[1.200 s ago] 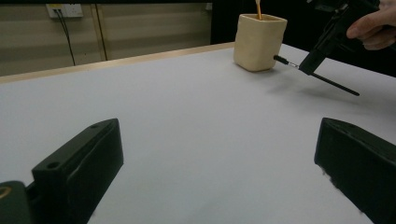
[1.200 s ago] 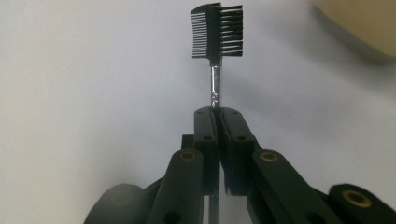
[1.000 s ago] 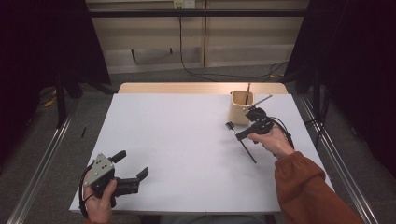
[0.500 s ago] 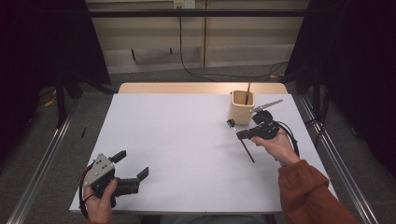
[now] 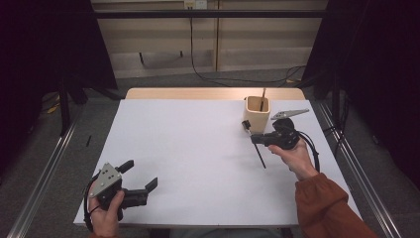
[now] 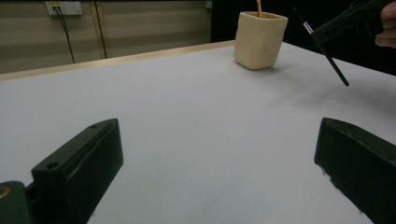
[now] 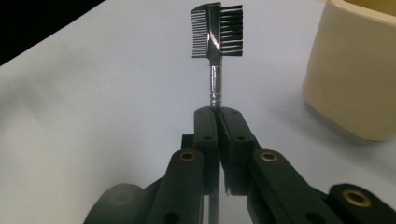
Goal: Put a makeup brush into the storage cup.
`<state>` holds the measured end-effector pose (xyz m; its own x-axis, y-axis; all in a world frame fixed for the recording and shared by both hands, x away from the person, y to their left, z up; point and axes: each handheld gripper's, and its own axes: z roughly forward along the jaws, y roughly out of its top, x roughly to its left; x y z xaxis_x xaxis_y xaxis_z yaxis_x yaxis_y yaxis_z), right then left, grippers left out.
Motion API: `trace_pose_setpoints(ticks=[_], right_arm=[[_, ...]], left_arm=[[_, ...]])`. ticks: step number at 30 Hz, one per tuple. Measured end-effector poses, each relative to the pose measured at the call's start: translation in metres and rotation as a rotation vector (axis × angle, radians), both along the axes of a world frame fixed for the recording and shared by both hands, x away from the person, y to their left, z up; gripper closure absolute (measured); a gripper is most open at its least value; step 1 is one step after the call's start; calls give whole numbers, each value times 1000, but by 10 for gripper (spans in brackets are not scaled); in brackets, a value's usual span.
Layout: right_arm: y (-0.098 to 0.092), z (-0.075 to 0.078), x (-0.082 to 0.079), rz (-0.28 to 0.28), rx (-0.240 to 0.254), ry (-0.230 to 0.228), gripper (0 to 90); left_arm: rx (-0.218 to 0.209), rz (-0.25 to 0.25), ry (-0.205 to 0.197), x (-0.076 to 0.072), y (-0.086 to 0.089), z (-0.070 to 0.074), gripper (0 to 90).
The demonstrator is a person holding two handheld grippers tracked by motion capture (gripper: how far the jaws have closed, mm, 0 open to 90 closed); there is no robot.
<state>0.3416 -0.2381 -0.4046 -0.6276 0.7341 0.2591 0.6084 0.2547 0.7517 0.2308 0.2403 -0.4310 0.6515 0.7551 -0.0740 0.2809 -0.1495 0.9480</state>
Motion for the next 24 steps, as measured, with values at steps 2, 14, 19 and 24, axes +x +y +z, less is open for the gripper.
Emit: trace_pose_setpoints(ticks=[2, 14, 19, 24], right_arm=[[-3, -2, -2, -4, 22, -14, 860], [-14, 3, -11, -38, 114, -134, 860], [-16, 6, -16, -36, 155, -172, 860], [-21, 13, -23, -60, 206, -237, 860]], left_arm=[[1, 0, -1, 0, 0, 0, 11], [3, -3, -1, 0, 0, 0, 11], [1, -4, -2, 0, 0, 0, 11], [2, -4, -1, 0, 0, 0, 11]])
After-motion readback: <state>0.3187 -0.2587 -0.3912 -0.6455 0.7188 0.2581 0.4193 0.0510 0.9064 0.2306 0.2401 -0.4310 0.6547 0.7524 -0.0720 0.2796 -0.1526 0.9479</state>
